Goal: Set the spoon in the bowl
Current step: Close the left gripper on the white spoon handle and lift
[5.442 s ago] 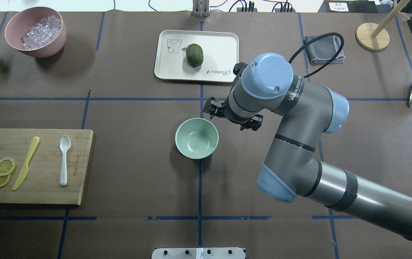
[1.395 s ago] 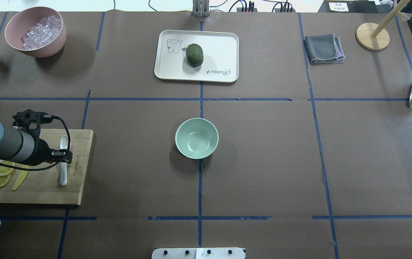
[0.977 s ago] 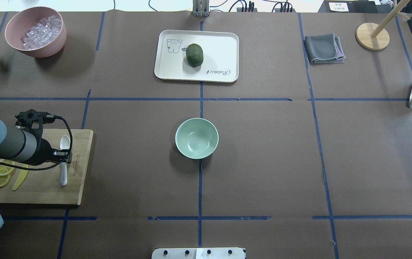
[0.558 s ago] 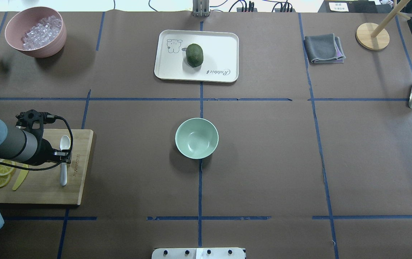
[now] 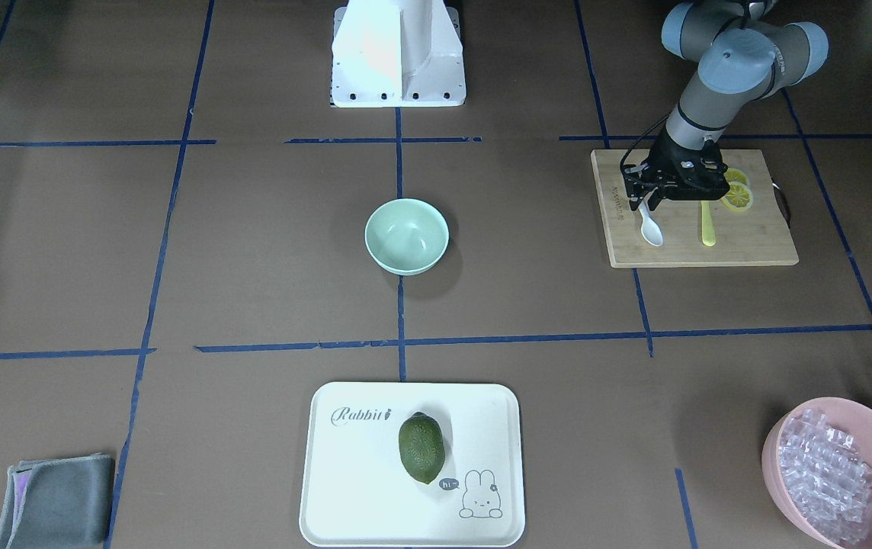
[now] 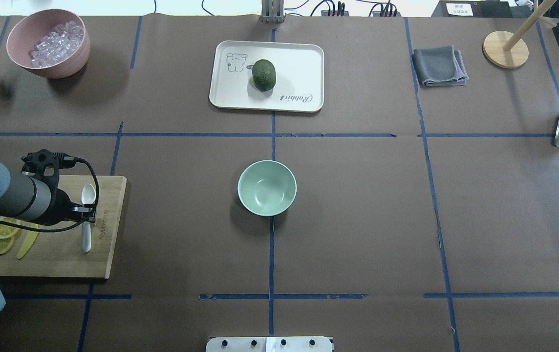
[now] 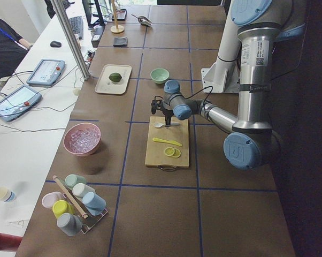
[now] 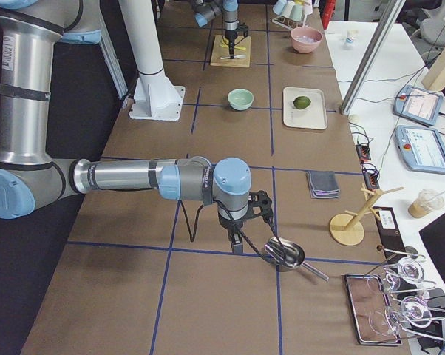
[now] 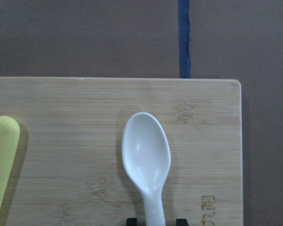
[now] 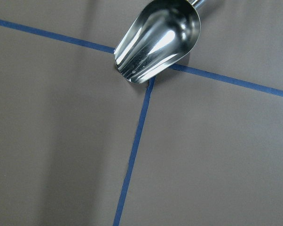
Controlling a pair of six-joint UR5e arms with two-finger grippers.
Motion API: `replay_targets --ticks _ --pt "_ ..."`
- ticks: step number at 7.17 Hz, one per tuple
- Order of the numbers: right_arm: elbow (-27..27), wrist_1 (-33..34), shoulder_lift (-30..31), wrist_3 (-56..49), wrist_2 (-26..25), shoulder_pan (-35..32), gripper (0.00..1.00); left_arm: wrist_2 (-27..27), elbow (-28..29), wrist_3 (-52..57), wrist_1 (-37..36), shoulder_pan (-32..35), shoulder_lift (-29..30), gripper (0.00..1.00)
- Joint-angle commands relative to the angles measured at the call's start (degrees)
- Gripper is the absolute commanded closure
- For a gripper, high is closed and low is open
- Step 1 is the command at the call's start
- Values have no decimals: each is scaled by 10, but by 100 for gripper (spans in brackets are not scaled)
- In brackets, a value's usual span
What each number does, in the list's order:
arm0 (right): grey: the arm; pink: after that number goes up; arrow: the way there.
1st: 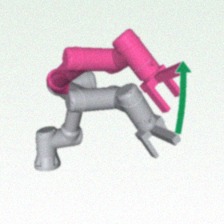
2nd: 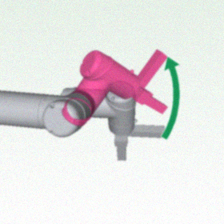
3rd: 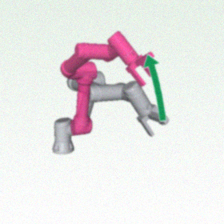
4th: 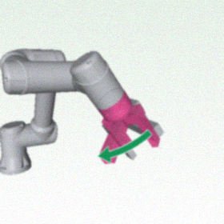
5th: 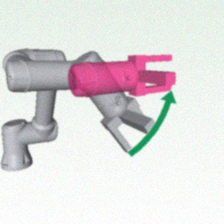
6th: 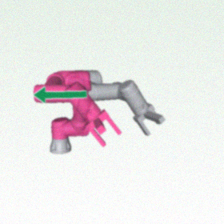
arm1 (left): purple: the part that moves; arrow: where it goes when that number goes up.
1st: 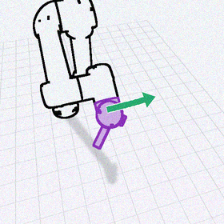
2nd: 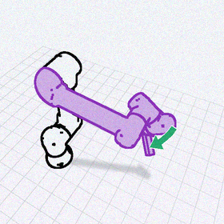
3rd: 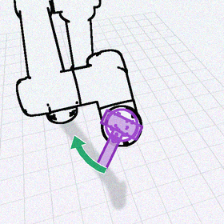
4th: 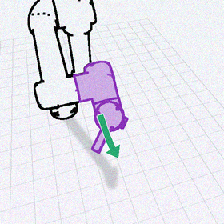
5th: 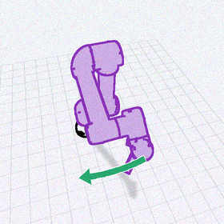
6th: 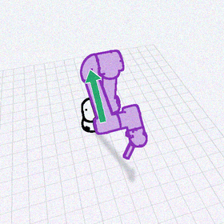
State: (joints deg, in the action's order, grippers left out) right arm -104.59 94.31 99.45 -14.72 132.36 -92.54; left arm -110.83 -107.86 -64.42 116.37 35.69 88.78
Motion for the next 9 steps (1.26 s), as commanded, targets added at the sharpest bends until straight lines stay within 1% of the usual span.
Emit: replay_targets --ticks 1,4,5,6,7,9 --pt "0 0 0 0 0 1 0 0 1 0 0 -3 -1 62" --pt "-1 0 0 0 0 0 0 0 4 0 0 -8 0 65" --pt "-1 0 0 0 0 1 0 0 4 0 0 -8 0 76" --pt "-1 0 0 0 0 0 0 0 3 0 0 -8 0 95" --pt "-1 0 0 0 1 0 0 0 -2 0 0 -8 0 100" --pt "-1 0 0 0 3 0 0 1 -19 0 0 -7 3 100"
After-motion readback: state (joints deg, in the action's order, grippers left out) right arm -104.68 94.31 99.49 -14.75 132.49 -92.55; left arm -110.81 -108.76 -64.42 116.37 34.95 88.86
